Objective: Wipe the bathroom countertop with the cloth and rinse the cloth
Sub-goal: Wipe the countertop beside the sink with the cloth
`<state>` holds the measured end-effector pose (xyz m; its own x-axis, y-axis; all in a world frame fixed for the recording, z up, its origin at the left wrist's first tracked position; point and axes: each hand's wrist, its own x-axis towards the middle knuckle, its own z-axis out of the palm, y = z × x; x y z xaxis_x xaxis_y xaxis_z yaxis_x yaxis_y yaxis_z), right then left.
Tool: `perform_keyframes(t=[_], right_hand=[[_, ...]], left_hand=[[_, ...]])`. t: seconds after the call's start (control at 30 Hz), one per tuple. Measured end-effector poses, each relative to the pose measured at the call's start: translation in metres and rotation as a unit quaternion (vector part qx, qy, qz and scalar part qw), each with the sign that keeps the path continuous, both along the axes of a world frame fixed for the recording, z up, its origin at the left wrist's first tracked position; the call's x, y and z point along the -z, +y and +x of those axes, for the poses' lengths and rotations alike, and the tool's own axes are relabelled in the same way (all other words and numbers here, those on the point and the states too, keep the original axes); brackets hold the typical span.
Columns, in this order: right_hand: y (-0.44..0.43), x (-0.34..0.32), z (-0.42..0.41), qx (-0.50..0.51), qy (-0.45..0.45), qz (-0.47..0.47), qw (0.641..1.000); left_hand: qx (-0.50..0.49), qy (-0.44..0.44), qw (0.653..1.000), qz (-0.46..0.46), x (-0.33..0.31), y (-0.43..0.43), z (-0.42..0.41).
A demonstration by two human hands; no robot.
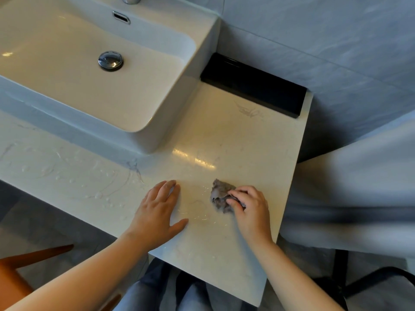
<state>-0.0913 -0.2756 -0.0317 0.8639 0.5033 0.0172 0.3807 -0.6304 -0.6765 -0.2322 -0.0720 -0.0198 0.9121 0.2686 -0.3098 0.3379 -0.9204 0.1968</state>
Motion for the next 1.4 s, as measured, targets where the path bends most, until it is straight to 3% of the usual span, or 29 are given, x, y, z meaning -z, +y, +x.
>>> perform_keyframes(t=[0.13,0.27,0.43,0.57,0.9,1.03,1.1,1.2,1.4], right_hand=[[-0.001,-0.022,0.025,0.039,0.025,0.046,0.998],[0.009,-0.033,0.097,0.072,-0.034,0.027,0.996],[0.006,-0.006,0.151,0.083,-0.032,-0.033,0.996],[0.005,0.009,0.130,0.135,-0.027,-0.008,0.990],[-0.034,0.007,0.015,0.043,-0.021,0.014,0.999],[-0.044,0.001,-0.004,0.026,0.041,0.026,0.998],[-0.047,-0.006,-0.002,0.053,0.066,0.053,0.995],[-0.045,-0.022,0.026,0.109,0.031,0.078,0.990],[-0.043,-0.011,0.099,0.127,-0.015,0.015,0.992]], left_hand=[[-0.006,-0.006,1.000,-0.006,-0.001,-0.001,0.001],[-0.007,-0.009,1.000,-0.003,0.001,-0.001,0.000],[-0.009,-0.009,1.000,0.003,0.001,-0.002,0.001],[-0.009,-0.012,1.000,0.008,0.001,-0.003,0.001],[-0.012,-0.010,1.000,0.001,-0.006,-0.009,0.001],[0.031,-0.026,0.999,-0.011,-0.007,-0.025,-0.008],[0.036,-0.019,0.999,-0.019,-0.006,-0.032,-0.014],[0.034,-0.009,0.999,-0.018,-0.002,-0.034,-0.021],[0.026,-0.011,0.999,-0.020,0.000,-0.035,-0.022]])
